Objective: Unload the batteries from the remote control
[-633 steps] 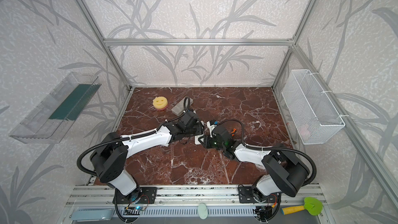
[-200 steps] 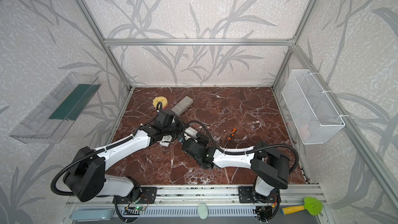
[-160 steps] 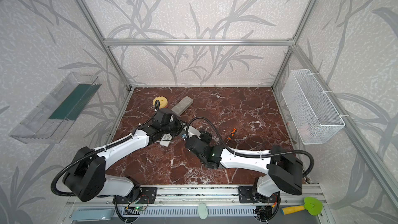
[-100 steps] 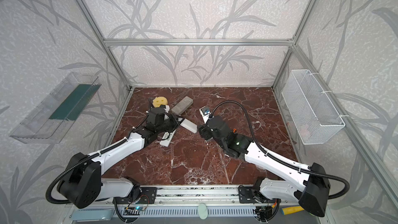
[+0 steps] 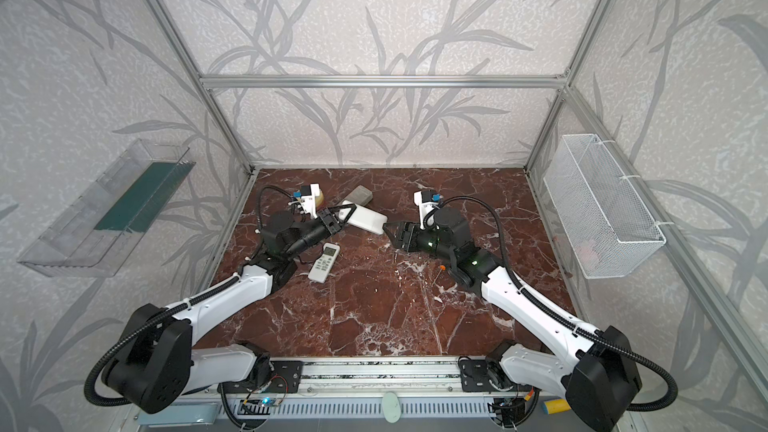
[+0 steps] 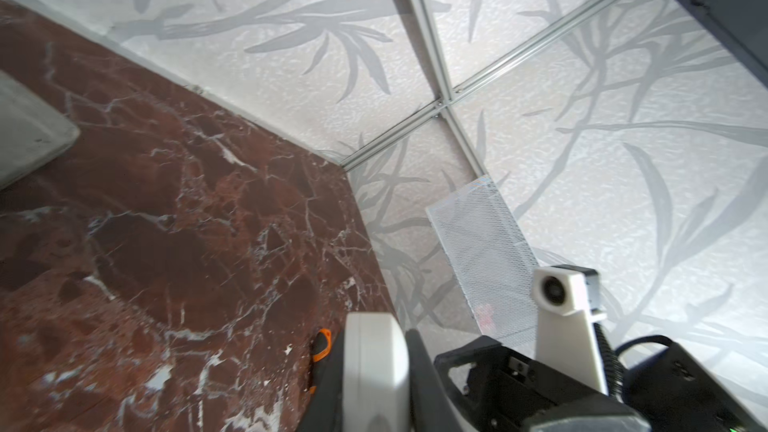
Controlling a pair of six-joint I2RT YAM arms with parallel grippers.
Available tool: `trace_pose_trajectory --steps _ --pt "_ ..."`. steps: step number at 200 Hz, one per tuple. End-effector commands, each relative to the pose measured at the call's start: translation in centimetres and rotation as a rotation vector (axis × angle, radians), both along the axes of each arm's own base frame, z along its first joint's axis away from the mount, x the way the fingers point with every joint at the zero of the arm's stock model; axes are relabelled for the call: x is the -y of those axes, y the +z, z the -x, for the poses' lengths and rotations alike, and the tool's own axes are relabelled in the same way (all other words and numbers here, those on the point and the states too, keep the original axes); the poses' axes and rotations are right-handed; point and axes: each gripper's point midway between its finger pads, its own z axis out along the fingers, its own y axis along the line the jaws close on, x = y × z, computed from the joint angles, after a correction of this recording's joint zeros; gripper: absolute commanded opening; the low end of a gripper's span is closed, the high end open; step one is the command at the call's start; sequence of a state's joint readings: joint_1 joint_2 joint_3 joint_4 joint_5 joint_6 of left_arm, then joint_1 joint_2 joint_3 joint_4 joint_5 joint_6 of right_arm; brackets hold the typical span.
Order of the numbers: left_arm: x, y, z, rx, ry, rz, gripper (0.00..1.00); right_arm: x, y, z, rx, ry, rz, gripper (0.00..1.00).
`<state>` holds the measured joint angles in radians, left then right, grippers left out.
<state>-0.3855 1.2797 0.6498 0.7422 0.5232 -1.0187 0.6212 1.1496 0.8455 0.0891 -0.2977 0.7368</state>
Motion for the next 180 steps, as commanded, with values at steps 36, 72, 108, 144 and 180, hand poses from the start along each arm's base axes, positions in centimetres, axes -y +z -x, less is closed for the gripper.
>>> trace_pose_trajectory --steps 36,72,108,144,180 --pt "0.7 6.3 1.5 0.164 -0.117 0.176 0.00 -1.7 3.4 -0.2 -0.007 0.056 -0.228 0.73" --pt "1.1 7.5 1.7 0.165 -0.173 0.259 0.00 -2.1 2.8 -1.1 -0.046 0.043 -0.260 0.73" --pt "1.5 7.3 1.3 0.126 -0.205 0.309 0.00 -2.9 3.3 -1.6 -0.030 0.070 -0.311 0.67" --pt "2.2 5.8 0.7 0.049 -0.236 0.313 0.03 -3.5 4.2 -1.7 0.006 0.103 -0.359 0.55" --pt "3.1 4.1 0.9 -0.012 -0.279 0.249 0.15 -3.5 3.8 -1.9 -0.001 0.099 -0.371 0.41"
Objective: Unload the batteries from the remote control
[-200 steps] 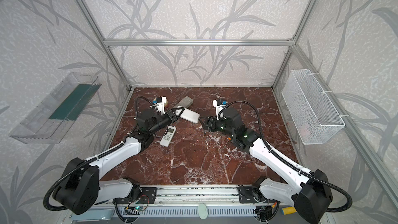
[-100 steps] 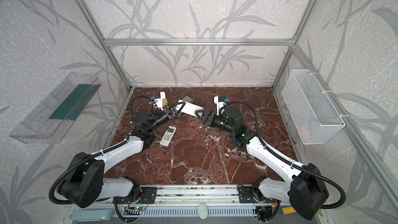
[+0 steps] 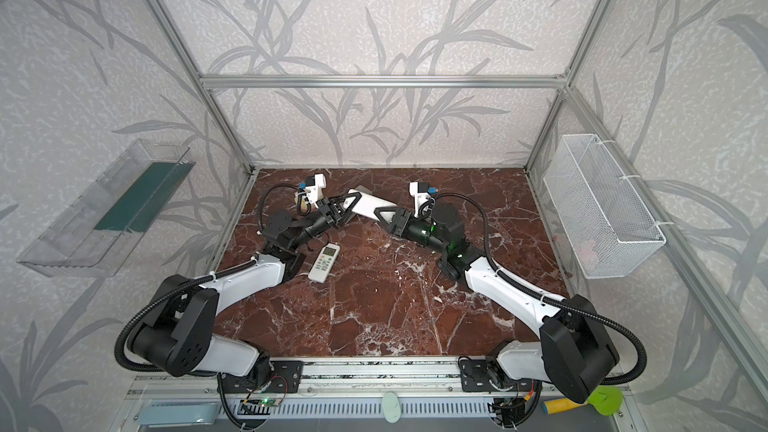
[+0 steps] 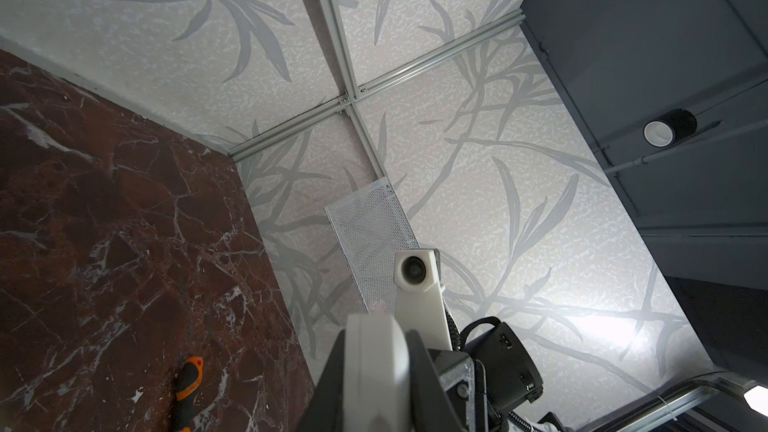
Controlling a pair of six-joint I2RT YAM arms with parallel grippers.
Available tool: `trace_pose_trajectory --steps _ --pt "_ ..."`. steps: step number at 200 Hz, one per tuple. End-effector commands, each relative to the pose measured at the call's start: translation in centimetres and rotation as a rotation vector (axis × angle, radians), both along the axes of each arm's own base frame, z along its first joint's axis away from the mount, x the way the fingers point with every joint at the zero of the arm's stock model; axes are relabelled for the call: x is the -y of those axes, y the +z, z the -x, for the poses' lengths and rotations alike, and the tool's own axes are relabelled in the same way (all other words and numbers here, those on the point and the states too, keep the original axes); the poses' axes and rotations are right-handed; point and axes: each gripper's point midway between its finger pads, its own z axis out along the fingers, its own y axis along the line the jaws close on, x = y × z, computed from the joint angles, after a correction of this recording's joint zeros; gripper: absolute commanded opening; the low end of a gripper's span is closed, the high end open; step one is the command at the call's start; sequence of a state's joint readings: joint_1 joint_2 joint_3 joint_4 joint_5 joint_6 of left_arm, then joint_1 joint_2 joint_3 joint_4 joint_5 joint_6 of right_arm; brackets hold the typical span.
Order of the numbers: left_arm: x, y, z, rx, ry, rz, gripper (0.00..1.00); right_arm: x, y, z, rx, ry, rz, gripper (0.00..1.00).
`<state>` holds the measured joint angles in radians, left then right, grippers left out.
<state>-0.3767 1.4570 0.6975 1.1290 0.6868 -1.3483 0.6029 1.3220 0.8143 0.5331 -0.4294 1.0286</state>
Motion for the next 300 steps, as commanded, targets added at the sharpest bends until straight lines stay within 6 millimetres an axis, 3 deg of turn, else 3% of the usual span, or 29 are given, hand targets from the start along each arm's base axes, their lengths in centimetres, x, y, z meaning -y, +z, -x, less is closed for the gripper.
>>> trace_pose_trajectory --steps 1,37,66,87,143,151,186,206,252,300 --pt "0.8 0.6 0.9 0.013 -0.082 -0.019 0.15 -0.2 1.7 0.4 0.060 0.026 -0.058 0.40" --pt "1.4 -1.1 1.6 -0.025 -0.129 -0.102 0.28 -0.3 1.3 0.3 0.048 0.027 -0.061 0.31" --pt "1.4 -1.4 2.0 -0.027 -0.137 -0.115 0.46 -0.3 0.9 0.2 0.040 0.028 -0.058 0.28" --pt "1.3 -1.1 2.1 -0.020 -0.136 -0.112 0.48 -0.6 0.3 0.1 0.021 0.037 -0.054 0.28" --pt "1.8 -1.8 1.8 -0.040 -0.165 -0.098 0.21 -1.0 -3.2 -1.0 -0.090 0.038 -0.071 0.25" --pt "1.8 -2.1 1.7 -0.045 -0.165 -0.096 0.19 -1.0 -2.9 -1.1 -0.073 0.041 -0.091 0.25" --pt "0.9 -3.7 0.6 -0.092 -0.096 -0.100 0.09 0.6 -4.6 -2.2 -0.115 -0.010 -0.098 0.54" --pt "0.0 -4.9 -0.2 -0.127 -0.033 -0.097 0.03 1.6 -5.8 -2.5 -0.128 -0.049 -0.076 0.59" --pt "-1.6 -8.8 -1.7 -0.216 0.101 -0.139 0.00 1.3 -9.7 -3.2 -0.206 -0.059 -0.037 0.59" --pt "-0.8 -10.4 -3.2 -0.227 0.084 -0.125 0.00 -0.6 -13.1 -4.8 -0.269 -0.006 -0.128 0.42"
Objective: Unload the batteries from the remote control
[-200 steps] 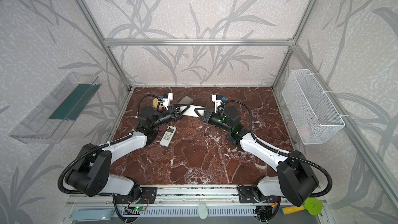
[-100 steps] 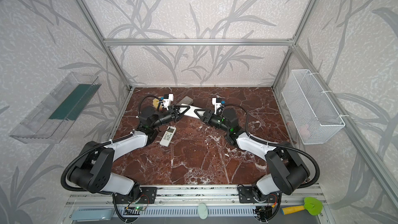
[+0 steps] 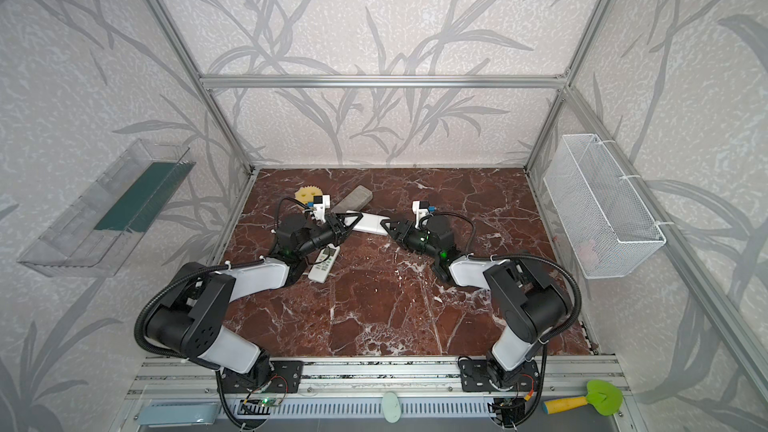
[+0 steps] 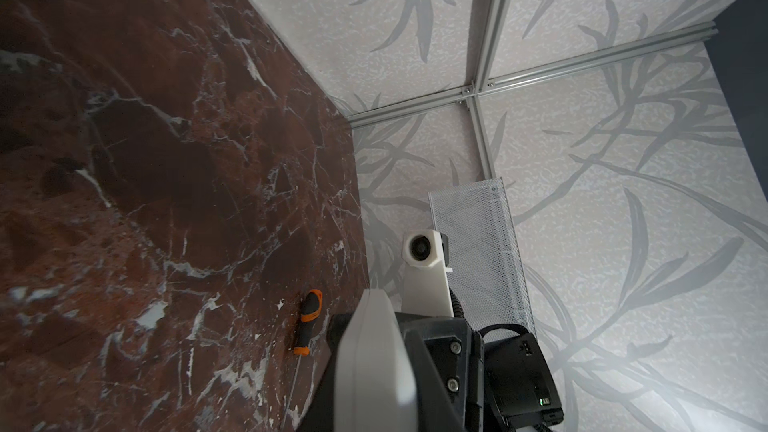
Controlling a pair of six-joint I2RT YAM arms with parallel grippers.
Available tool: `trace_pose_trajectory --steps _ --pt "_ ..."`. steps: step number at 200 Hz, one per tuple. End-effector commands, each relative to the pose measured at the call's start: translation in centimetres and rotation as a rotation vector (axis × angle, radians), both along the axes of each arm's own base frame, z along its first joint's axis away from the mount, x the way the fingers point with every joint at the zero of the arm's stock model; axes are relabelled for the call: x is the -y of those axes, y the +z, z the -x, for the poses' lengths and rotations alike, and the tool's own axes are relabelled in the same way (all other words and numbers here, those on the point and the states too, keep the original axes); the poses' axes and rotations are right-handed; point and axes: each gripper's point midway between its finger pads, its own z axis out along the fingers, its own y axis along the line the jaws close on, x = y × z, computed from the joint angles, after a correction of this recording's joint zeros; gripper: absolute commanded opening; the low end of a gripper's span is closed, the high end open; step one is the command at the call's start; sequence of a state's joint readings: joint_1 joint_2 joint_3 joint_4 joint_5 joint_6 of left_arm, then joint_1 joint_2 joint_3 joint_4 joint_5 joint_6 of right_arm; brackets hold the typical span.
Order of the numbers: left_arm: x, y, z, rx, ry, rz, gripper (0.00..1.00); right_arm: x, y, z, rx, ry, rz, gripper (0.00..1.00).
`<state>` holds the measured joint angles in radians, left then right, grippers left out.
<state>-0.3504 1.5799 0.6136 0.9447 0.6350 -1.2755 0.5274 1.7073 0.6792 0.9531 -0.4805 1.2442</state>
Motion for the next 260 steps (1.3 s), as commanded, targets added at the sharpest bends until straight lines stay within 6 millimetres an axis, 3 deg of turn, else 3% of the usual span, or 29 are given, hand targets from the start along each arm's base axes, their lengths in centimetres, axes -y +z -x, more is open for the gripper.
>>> trace_pose_trajectory --steps 1,61,75,97,149,199,240,260 --pt "0.3 1.9 -1.0 0.081 0.000 0.048 0.00 -0.9 -0.3 -0.5 0.004 0.032 -0.068 0.42" --pt "0.3 -2.4 -2.0 0.005 -0.005 0.058 0.00 -1.3 -5.2 -1.2 -0.042 0.042 0.061 0.47" --pt "0.3 -3.5 -2.1 -0.021 -0.011 0.062 0.00 -0.7 -7.1 -1.0 -0.098 0.028 0.144 0.46" --pt "0.4 -4.9 -2.2 -0.050 -0.025 0.056 0.00 -0.2 -8.6 -0.7 -0.113 0.040 0.257 0.43" --pt "-0.2 -6.9 -2.6 -0.081 -0.013 0.045 0.00 -0.2 -9.9 -0.8 -0.124 0.041 0.283 0.31" --pt "-0.5 -7.9 -2.7 -0.097 -0.006 0.054 0.00 -0.3 -10.5 -0.8 -0.131 0.051 0.293 0.42" --pt "-1.2 -8.6 -2.8 -0.114 0.006 0.052 0.00 0.6 -10.8 -0.4 -0.107 0.059 0.392 0.43" --pt "-1.2 -8.7 -2.7 -0.116 0.004 0.049 0.00 1.4 -10.8 -0.3 -0.088 0.052 0.462 0.36"
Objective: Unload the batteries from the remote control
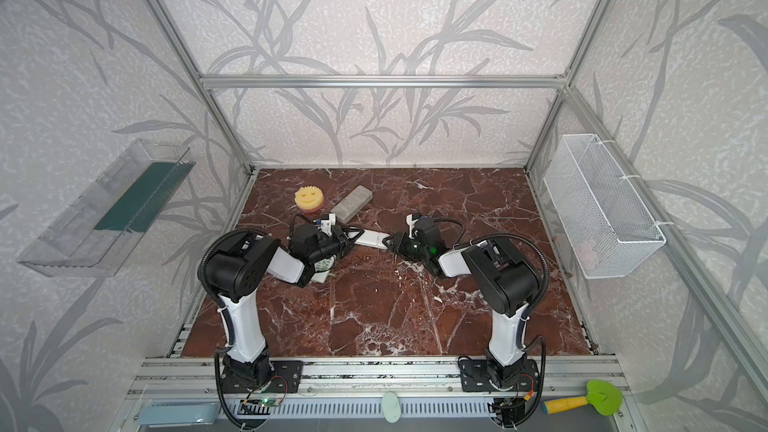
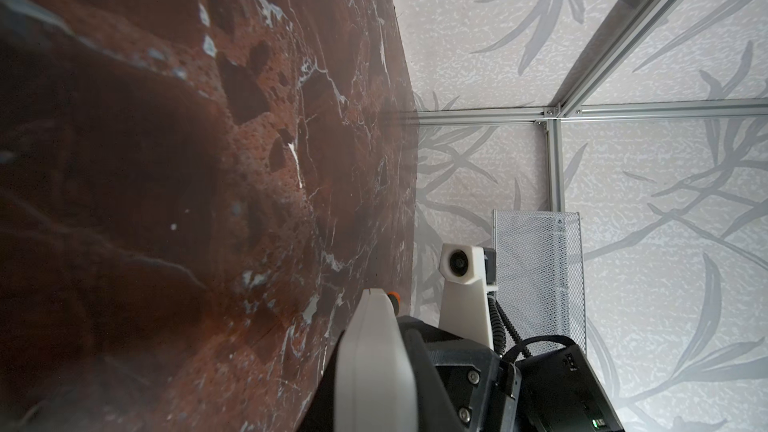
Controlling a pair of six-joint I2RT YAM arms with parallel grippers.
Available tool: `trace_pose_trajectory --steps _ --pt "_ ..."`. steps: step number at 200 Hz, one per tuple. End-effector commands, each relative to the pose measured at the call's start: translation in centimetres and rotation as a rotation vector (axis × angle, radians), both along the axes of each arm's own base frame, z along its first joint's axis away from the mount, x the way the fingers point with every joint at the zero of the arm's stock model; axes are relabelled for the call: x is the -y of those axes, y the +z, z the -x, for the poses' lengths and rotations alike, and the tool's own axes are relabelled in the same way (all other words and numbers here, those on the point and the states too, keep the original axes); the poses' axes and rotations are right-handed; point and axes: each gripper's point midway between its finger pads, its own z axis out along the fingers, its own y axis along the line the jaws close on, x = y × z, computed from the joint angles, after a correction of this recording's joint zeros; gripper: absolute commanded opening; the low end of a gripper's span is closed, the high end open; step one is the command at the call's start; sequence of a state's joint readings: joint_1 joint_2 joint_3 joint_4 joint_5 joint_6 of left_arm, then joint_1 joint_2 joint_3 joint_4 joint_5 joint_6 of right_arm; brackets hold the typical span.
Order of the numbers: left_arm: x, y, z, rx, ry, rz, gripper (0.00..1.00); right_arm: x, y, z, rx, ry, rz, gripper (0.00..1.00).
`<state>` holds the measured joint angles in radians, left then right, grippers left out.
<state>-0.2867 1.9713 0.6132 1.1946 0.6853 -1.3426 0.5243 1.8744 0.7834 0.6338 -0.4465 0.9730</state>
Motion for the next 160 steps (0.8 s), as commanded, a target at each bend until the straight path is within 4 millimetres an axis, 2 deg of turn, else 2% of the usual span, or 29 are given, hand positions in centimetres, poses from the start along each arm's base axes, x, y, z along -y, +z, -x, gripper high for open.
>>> trace_pose_trajectory --steps 1,17,35,61,100,126,160 --pt "0.1 2.2 -0.3 0.075 -0.015 0.046 0.00 1.1 -0.5 0.4 0.019 0.013 0.125 0.35" --pt "0.2 2.0 -0.4 0.071 -0.016 0.045 0.00 1.0 -0.1 0.4 0.037 0.027 0.133 0.30" --pt "0.2 1.9 -0.4 0.070 -0.016 0.039 0.00 0.8 0.3 0.3 0.054 0.040 0.133 0.29" --pt "0.2 1.3 -0.3 0.055 -0.023 0.013 0.00 0.7 0.7 0.4 0.093 0.067 0.205 0.41" --pt "0.2 0.5 0.0 0.039 -0.038 -0.049 0.00 0.0 2.1 0.2 0.143 0.125 0.278 0.48" --pt "0.3 0.7 -0.1 0.041 -0.043 -0.053 0.00 -1.0 2.8 0.0 0.181 0.176 0.315 0.51" --pt "0.6 0.8 -0.2 0.041 -0.052 -0.058 0.00 -1.8 1.2 0.1 0.144 0.230 0.384 0.52"
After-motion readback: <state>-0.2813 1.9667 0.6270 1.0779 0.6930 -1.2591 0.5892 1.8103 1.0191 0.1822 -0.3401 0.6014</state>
